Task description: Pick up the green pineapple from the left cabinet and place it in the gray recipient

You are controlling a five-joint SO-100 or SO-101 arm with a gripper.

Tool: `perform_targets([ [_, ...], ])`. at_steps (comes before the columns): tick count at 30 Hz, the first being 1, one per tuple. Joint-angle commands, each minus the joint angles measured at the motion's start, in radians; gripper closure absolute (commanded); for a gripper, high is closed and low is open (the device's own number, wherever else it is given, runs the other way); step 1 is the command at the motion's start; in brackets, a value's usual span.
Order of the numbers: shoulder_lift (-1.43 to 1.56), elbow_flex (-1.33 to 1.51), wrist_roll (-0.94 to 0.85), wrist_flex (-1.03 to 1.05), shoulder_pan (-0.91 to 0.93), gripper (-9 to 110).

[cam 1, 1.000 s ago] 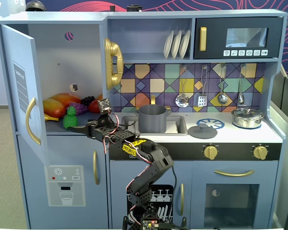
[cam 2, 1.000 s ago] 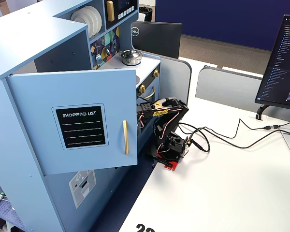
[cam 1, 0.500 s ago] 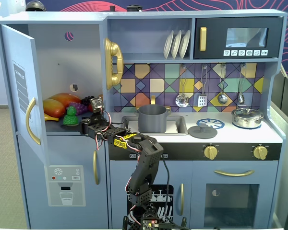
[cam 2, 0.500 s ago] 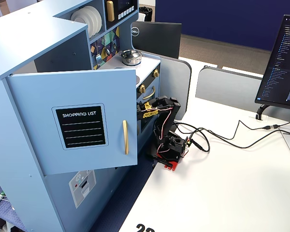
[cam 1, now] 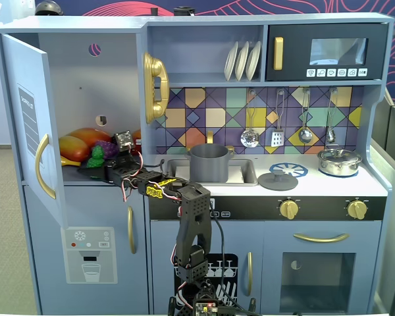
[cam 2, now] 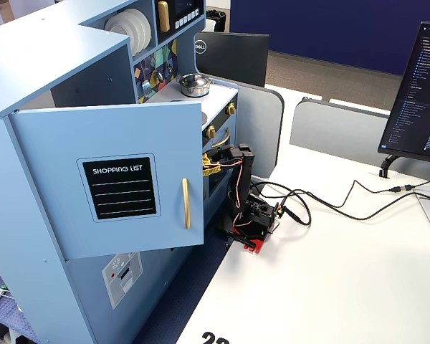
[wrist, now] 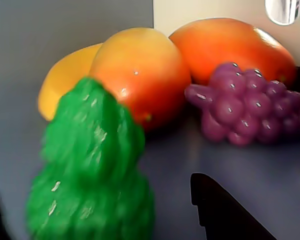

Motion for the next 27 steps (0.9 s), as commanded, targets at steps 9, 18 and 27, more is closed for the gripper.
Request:
perform_targets([
  [9,-0.066,-0.209,-0.051,-0.028,-0.020,101],
  [18,0.232,-0.046,-0.094,-0.025,-0.084,101],
  [27,0.802,0.342,-0.216,0.031,-0.127,102],
])
